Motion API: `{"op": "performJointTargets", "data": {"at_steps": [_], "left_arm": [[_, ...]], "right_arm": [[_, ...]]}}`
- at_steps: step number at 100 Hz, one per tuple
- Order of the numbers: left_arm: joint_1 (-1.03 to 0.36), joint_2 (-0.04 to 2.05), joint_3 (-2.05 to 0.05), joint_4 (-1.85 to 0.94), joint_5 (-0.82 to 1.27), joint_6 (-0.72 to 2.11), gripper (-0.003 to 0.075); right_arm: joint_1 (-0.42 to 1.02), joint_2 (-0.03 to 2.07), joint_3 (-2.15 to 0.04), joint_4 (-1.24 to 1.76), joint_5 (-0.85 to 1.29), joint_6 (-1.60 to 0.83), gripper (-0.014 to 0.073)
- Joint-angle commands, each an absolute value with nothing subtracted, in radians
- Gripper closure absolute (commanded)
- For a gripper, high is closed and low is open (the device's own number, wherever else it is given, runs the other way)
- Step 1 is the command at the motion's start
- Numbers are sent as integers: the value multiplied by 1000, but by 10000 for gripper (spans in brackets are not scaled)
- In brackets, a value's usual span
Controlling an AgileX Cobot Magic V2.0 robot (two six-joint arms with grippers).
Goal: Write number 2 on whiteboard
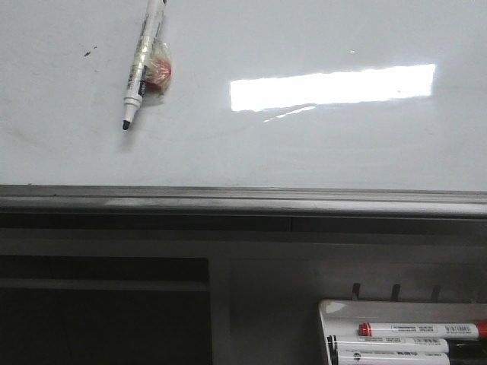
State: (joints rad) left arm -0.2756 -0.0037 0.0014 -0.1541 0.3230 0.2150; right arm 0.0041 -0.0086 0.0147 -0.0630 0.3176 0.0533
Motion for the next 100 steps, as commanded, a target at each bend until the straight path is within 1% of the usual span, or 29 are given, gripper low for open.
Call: {"op": "performJointTargets", "data": {"at_steps": [1, 28, 38, 51, 63, 68, 77, 85, 93, 100], "left_arm": [[-274, -32, 12, -159, 254, 205, 741], [-274, -32, 12, -159, 252, 205, 741], [-274, -32, 12, -198, 212, 205, 741], [-274, -32, 12, -556, 69, 205, 741], [-274, -32, 10, -837, -68, 205, 741], [-274, -32, 7, -995, -87, 205, 741], [-274, -32, 2, -1155, -89, 205, 741], [-274, -30, -34, -1089, -70, 210, 741], [-274, -15, -112, -922, -44, 210, 741], [-274, 45, -211, -741, 0, 210, 741]], "right_arm": [[5, -30, 40, -83, 292, 49, 672], [5, -30, 40, -85, 292, 49, 672], [5, -30, 40, -100, 252, 49, 672], [5, -30, 40, -66, 56, 54, 672], [5, -30, 40, 207, -149, 66, 672], [5, -30, 38, 311, -186, 66, 672], [5, -30, 33, 474, -188, 66, 672], [5, -30, 6, 623, -173, 72, 672], [5, -30, -75, 612, -80, 70, 672], [5, -10, -174, 554, 54, 29, 672]]}}
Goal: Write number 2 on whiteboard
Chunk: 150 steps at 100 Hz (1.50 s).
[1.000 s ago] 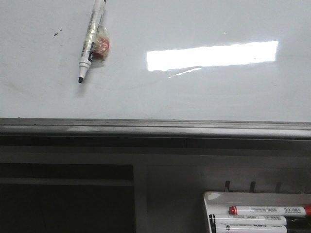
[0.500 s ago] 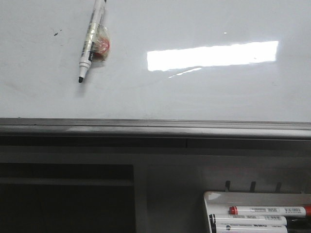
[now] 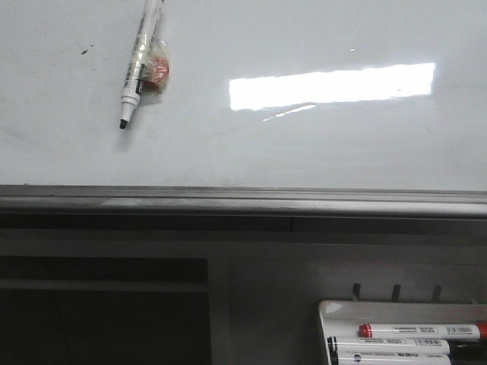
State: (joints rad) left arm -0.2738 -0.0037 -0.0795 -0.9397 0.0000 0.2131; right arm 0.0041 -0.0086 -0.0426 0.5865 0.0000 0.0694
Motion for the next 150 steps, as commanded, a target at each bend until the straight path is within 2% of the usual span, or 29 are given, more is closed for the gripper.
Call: {"op": "performJointTargets", "data": {"at_steps": [1, 9, 14, 18, 23, 26, 33, 38, 44, 67, 88, 97, 104, 120, 139, 150], "left_arm": [[-274, 55, -234, -723, 21, 210, 741], [-272, 191, -372, -534, 167, 210, 740], [-272, 315, -460, -451, 278, 210, 730], [-272, 397, -528, -426, 360, 210, 700], [-274, 512, -597, -421, 429, 210, 620], [-274, 590, -630, -426, 457, 211, 546], [-283, 735, -702, -430, 488, 211, 398], [-299, 826, -744, -437, 490, 214, 326], [-329, 919, -796, -437, 490, 224, 300], [-518, 1217, -977, -436, 479, 270, 302], [-543, 1388, -1047, -426, 457, 253, 311], [-526, 1420, -1047, -423, 434, 253, 372], [-513, 1433, -1047, -423, 423, 253, 454], [-505, 1437, -1047, -426, 376, 253, 742], [-505, 1432, -1047, -435, 361, 253, 741], [-540, 1368, -1049, -444, 405, 319, 741]], "right_arm": [[5, -3, -184, 545, 83, 24, 672], [5, 50, -301, 518, 234, -51, 648], [5, 95, -360, 518, 320, -96, 592], [5, 139, -404, 518, 377, -131, 514], [5, 190, -445, 518, 422, -160, 398], [5, 218, -464, 518, 440, -168, 312], [5, 278, -502, 520, 456, -168, 172], [5, 310, -522, 520, 459, -168, 120], [5, 336, -537, 520, 457, -168, 111], [5, 344, -541, 520, 456, -168, 111], [5, 344, -541, 520, 456, -168, 111], [5, 344, -541, 520, 456, -168, 111], [5, 344, -541, 520, 456, -168, 111], [5, 344, -541, 520, 445, -168, 111], [5, 354, -541, 523, 428, -168, 111], [5, 354, -563, 635, 446, -222, 118]]}}
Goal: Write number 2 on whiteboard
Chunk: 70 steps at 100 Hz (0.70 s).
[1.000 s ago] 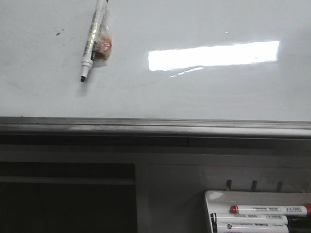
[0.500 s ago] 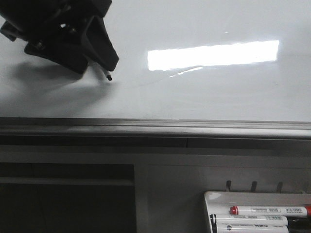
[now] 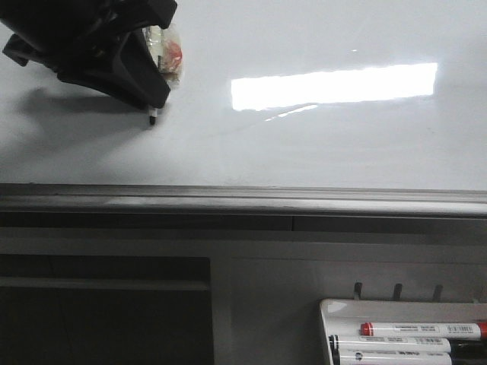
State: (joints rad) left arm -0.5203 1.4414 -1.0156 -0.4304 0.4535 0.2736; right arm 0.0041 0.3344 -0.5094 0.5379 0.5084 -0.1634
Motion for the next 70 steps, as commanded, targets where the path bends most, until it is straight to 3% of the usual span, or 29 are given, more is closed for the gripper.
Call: {"op": "performJointTargets", "data": {"at_steps": [1, 19, 24, 41, 70], "left_arm": [[-555, 1354, -1049, -444, 411, 348, 741], [-735, 1175, -1049, -398, 516, 876, 741], [-783, 1146, -1049, -357, 542, 967, 741], [-888, 1112, -1049, -206, 569, 1036, 741], [-897, 1112, -1049, -199, 576, 1036, 741]], "right_arm": [[5, 354, -566, 648, 449, -253, 123], [9, 405, -672, 1194, 718, -1026, 175], [25, 433, -694, 1281, 756, -1137, 175], [172, 569, -779, 1180, 788, -1215, 174], [458, 784, -874, 1082, 708, -1218, 175]]}}
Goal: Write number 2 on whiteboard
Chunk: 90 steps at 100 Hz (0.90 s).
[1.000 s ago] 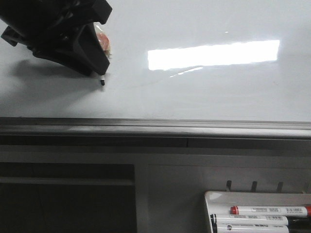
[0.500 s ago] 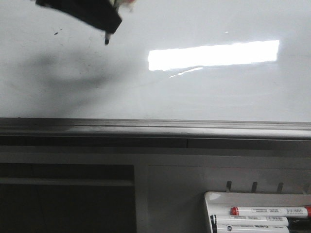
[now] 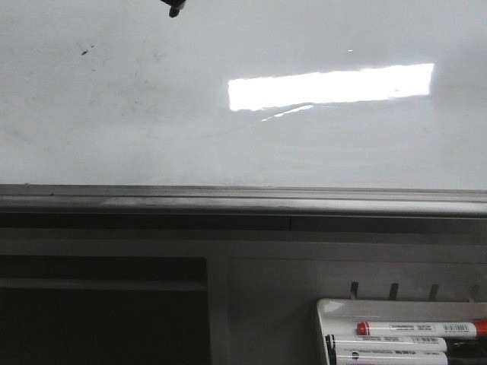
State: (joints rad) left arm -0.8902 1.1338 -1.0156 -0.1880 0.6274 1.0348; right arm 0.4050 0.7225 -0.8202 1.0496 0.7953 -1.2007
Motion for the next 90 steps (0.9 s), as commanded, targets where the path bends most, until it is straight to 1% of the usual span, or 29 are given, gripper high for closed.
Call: {"op": "performJointTargets", "data": {"at_steps": [1, 14, 25, 37, 42, 47, 51, 52, 54, 57, 60, 71, 73, 77, 78, 80, 83, 85, 90], "left_arm": [[-897, 1112, -1049, -199, 578, 1036, 741], [-897, 1112, -1049, -199, 585, 1036, 741], [-897, 1112, -1049, -199, 591, 1036, 741], [-897, 1112, -1049, -199, 591, 1036, 741], [-897, 1112, -1049, -199, 591, 1036, 741], [-897, 1112, -1049, -199, 591, 1036, 741], [-897, 1112, -1049, -199, 591, 1036, 741], [-897, 1112, -1049, -199, 591, 1036, 741], [-897, 1112, -1049, -199, 591, 1036, 741], [-897, 1110, -1049, -199, 591, 1036, 741], [-897, 1110, -1049, -199, 591, 1036, 741], [-897, 1097, -1049, -199, 564, 1000, 736], [-897, 1090, -1049, -199, 552, 982, 726], [-897, 1075, -1049, -199, 532, 946, 675], [-896, 1075, -1049, -199, 530, 946, 675], [-896, 1068, -1049, -199, 521, 930, 644], [-890, 1054, -1049, -199, 513, 903, 580], [-886, 1048, -1049, -199, 509, 879, 551], [-872, 1019, -1049, -199, 507, 821, 432]], "right_arm": [[472, 793, -880, 1082, 697, -1218, 175], [545, 870, -913, 1082, 612, -1218, 175], [602, 942, -953, 1082, 607, -1218, 175], [634, 1007, -975, 1084, 599, -1218, 186], [639, 1029, -975, 1096, 593, -1218, 241], [639, 1044, -975, 1098, 593, -1218, 338], [639, 1051, -975, 1098, 593, -1218, 442], [639, 1054, -975, 1098, 593, -1218, 480], [639, 1057, -975, 1098, 595, -1218, 517], [639, 1061, -975, 1098, 598, -1218, 608], [639, 1064, -975, 1098, 601, -1218, 676], [639, 1068, -975, 1096, 601, -1218, 664], [639, 1068, -975, 1096, 594, -1218, 664], [639, 1068, -975, 1092, 567, -1222, 664], [639, 1068, -975, 1093, 567, -1223, 664], [639, 1068, -975, 1090, 549, -1226, 664], [639, 1068, -975, 1090, 524, -1238, 664], [639, 1066, -975, 1090, 504, -1248, 664], [639, 1066, -976, 1090, 438, -1274, 664]]}}
